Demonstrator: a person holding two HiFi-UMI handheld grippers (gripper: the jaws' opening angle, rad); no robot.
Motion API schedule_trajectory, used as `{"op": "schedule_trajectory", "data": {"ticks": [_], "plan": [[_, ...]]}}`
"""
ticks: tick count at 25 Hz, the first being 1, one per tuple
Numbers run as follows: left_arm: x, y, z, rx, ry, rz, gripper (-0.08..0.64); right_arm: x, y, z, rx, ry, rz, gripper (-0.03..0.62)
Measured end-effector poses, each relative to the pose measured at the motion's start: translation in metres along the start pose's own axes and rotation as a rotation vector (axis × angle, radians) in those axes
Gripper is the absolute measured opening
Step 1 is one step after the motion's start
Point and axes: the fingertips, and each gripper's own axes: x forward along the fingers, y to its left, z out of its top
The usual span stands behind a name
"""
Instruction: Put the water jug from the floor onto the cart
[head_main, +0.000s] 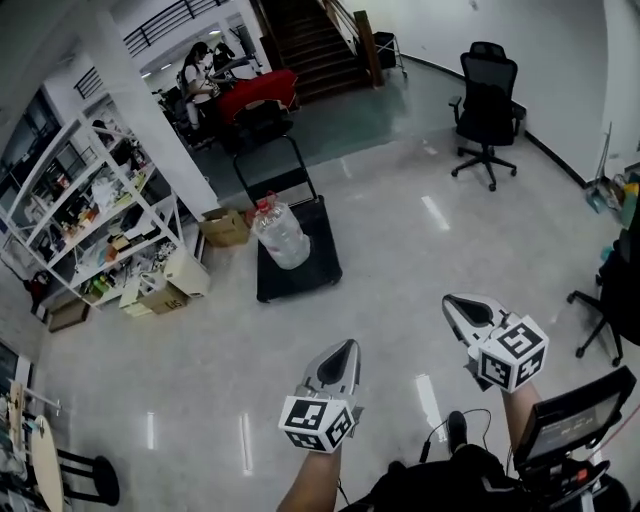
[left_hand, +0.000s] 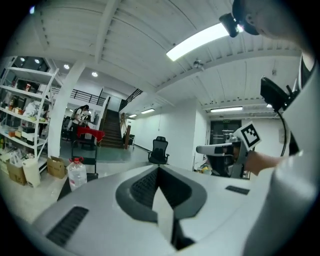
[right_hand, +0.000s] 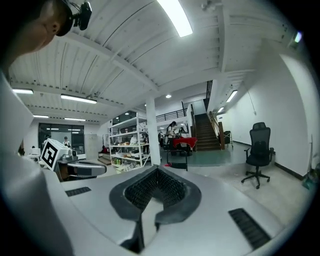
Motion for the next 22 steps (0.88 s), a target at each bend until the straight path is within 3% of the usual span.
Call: {"op": "schedule_trajectory", "data": {"ticks": [3,6,16,22], "plan": [[-0.027,-0.017,0.01,0.02,-0.05,-0.033,0.0,-0.016,0.035,0.002,-0.003,0.001,0.012,0.002],[-0.037,-0.049,0.022,0.029,-0.079,-0.045,0.0,-0.044,0.044,0.009,-0.006,-0.01,0.039,0.002],[-0.05,-0.166,0.031,0.105,-0.081,-0.046,0.0,-0.144,0.022,-0.012,0.037,-0.014,0.085,0.002],[-0.055,-0.21,0.029,0.128,-0.068,-0.017,0.0,-0.185,0.007,-0.016,0.041,-0.009,0.102,0.002]]}}
